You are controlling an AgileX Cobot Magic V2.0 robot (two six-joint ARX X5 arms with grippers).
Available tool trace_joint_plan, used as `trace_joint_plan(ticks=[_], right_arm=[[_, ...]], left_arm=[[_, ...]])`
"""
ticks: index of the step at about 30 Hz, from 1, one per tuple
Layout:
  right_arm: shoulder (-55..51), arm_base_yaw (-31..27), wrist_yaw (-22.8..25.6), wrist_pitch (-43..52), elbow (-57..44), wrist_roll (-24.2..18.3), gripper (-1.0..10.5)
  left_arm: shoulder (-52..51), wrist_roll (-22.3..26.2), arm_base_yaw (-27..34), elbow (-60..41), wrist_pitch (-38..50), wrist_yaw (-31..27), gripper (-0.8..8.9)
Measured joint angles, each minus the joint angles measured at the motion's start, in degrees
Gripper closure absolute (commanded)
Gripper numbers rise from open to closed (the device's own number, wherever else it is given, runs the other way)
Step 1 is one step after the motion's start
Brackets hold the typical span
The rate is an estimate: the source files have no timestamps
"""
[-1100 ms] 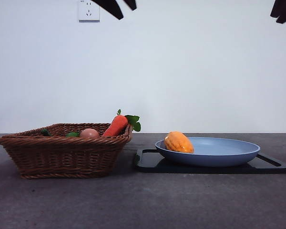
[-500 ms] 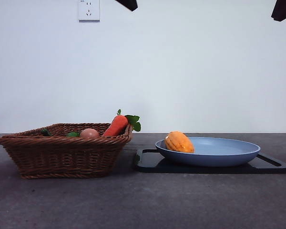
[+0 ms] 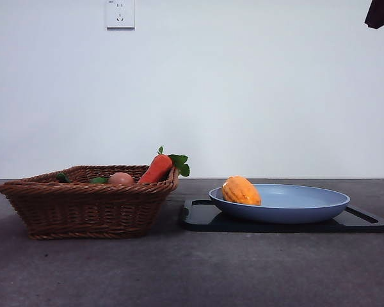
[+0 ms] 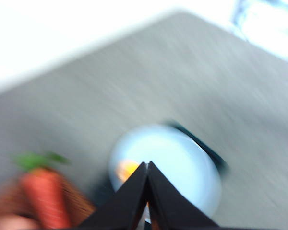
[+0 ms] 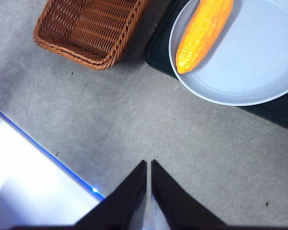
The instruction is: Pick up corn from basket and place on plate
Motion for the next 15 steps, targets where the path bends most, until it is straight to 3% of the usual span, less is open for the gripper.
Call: trace_joint_plan(ticks=[7,15], right_arm=[[0.0,0.0,0.0,0.0,0.0,0.0,9.4],[0.0,0.0,0.0,0.3,0.0,0.0,9.4]], left_arm=[[-12.1,1.0,15.6,-5.4,6.5,-0.2,8.10],[-31.8,1.0,31.0,-30.8,18.6,-0.4,8.10]])
